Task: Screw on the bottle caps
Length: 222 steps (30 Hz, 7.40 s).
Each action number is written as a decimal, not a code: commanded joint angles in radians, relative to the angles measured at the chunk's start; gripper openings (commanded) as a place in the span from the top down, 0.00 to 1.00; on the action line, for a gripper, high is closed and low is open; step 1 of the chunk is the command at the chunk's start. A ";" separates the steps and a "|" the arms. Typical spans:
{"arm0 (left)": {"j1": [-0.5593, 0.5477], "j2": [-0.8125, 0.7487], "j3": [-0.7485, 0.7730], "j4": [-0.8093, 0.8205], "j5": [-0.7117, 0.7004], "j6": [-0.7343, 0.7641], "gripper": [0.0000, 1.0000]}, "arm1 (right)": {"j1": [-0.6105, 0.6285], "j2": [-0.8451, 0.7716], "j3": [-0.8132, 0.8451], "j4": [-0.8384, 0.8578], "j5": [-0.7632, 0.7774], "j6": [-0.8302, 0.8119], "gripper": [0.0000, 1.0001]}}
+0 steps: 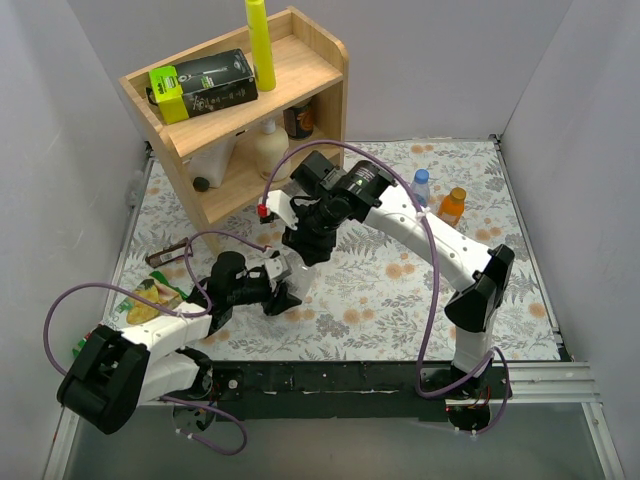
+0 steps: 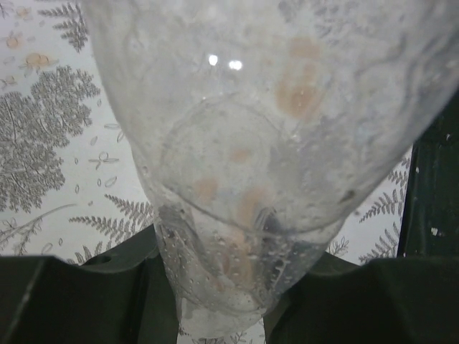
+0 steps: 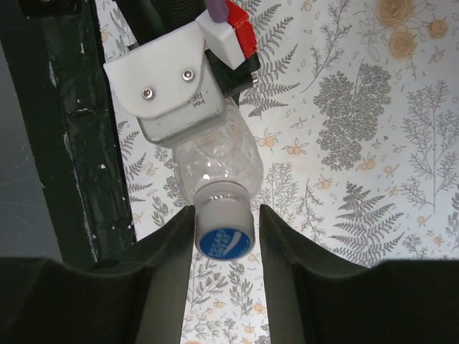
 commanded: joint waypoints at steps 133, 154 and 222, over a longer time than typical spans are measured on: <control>0.010 -0.030 0.106 0.182 0.111 -0.352 1.00 | 0.029 -0.392 -0.417 0.187 0.045 -0.370 0.06; 0.001 -0.023 0.123 0.068 0.175 -0.211 1.00 | 0.014 -0.271 -0.153 0.213 -0.098 -0.402 0.06; 0.027 0.043 0.178 0.121 0.123 -0.349 1.00 | 0.052 -0.423 -0.437 0.296 0.106 -0.338 0.06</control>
